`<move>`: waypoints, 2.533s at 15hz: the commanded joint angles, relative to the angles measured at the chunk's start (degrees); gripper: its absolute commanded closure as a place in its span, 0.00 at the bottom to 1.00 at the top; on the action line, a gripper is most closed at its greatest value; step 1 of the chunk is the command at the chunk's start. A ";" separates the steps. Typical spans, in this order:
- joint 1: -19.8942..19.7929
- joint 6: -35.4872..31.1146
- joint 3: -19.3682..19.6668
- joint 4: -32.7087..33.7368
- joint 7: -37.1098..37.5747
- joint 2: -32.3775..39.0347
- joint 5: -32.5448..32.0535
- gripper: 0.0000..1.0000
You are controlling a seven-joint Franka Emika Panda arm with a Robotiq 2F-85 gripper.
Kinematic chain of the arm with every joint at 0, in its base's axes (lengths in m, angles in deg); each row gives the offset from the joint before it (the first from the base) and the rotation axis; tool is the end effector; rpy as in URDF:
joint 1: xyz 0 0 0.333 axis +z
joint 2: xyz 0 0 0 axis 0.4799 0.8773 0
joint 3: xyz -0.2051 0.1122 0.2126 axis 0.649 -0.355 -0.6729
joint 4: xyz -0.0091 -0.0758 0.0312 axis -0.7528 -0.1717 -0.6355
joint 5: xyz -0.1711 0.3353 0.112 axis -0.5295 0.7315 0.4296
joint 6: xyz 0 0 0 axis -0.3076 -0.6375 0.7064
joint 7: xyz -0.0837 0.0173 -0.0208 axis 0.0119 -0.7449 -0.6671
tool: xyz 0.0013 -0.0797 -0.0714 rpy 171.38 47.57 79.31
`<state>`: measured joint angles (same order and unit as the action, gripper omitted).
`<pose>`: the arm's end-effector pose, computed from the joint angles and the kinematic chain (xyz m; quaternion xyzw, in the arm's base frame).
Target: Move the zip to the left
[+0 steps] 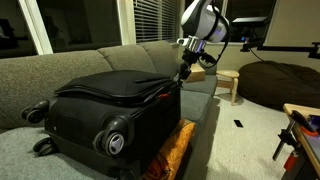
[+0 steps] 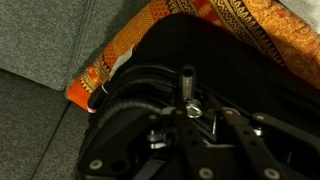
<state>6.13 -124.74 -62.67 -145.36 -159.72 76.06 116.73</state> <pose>0.5619 -0.2189 0.2033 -0.9490 -0.2656 -0.1680 0.0258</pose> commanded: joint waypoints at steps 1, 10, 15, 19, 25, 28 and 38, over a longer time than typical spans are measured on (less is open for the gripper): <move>1.30 0.13 -3.79 -3.49 2.90 -4.16 -0.03 0.93; 1.38 -0.43 -6.32 -6.83 1.72 -8.40 1.33 0.93; 1.65 -0.61 -7.23 -8.14 1.42 -9.62 1.63 0.93; 1.96 -0.64 -8.03 -8.94 1.20 -10.34 1.93 0.93; 3.19 -0.58 -8.88 -10.72 0.93 -12.30 2.51 0.93; 2.99 -0.77 -10.54 -11.62 1.07 -13.12 2.48 0.93; 3.29 -1.11 -14.09 -13.35 1.42 -14.82 2.22 0.93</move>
<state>7.97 -125.61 -74.75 -156.09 -159.50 64.51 117.26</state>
